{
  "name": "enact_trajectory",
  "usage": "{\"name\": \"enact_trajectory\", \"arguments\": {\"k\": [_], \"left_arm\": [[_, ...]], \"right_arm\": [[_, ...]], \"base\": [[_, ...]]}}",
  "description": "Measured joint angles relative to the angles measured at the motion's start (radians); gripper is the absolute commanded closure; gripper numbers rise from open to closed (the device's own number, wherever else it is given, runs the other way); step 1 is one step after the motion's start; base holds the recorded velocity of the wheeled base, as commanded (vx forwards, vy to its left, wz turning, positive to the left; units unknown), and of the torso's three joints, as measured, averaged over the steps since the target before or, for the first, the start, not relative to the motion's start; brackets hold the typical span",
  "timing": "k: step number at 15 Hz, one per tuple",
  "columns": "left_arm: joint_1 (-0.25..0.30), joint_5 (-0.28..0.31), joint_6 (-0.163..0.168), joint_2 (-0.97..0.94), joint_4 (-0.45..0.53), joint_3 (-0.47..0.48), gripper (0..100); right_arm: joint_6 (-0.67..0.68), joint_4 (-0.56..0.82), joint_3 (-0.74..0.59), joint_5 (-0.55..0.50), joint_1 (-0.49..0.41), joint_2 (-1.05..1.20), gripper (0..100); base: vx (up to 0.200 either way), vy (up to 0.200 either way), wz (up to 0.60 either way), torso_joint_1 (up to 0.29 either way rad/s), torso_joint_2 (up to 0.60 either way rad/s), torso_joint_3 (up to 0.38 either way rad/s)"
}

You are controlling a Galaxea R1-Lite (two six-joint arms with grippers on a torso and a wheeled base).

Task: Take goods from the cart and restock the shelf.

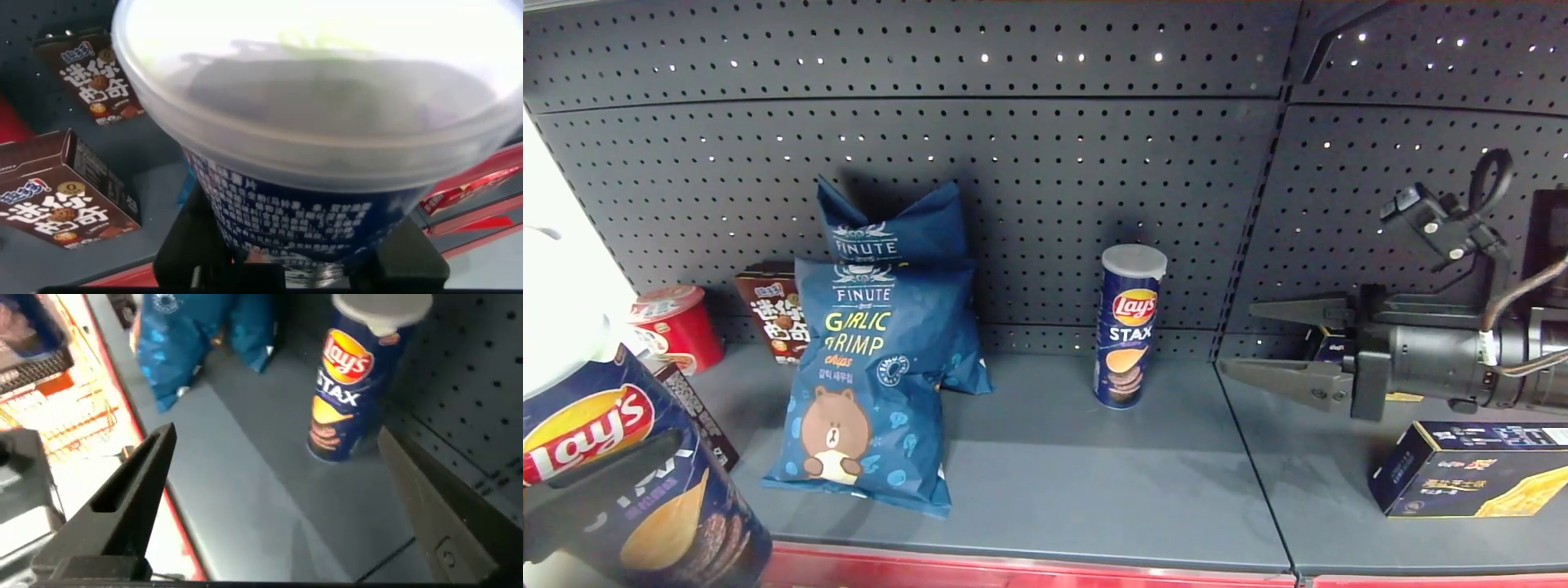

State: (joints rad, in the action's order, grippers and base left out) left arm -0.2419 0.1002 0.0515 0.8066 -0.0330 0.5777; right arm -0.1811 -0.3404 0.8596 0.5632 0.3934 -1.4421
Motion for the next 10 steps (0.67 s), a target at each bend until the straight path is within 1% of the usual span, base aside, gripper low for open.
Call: {"name": "enact_trajectory", "arguments": {"k": [1,2,4,6,10], "left_arm": [[-0.001,0.000,-0.013,-0.009,0.001,-0.003,100],[-0.001,0.001,-0.019,-0.016,0.002,-0.005,100],[-0.003,0.002,-0.021,-0.027,0.003,-0.005,100],[-0.011,0.001,-0.020,-0.033,0.002,-0.005,100],[-0.021,0.001,-0.021,-0.036,0.003,-0.009,100]], "right_arm": [[-0.015,-0.021,0.002,0.047,-0.016,-0.028,0],[-0.029,-0.047,0.004,0.094,-0.032,-0.058,0],[-0.043,-0.083,0.020,0.140,-0.052,-0.121,0],[-0.049,-0.110,0.058,0.157,-0.060,-0.187,0],[-0.070,-0.113,0.130,0.162,-0.071,-0.278,0]], "base": [[0.000,0.000,0.00,0.000,0.00,0.000],[0.000,0.000,0.00,0.000,0.00,0.000],[0.000,0.000,0.00,0.000,0.00,0.000],[0.000,0.000,0.00,0.000,0.00,0.000],[0.000,0.000,0.00,0.000,0.00,0.000]]}}
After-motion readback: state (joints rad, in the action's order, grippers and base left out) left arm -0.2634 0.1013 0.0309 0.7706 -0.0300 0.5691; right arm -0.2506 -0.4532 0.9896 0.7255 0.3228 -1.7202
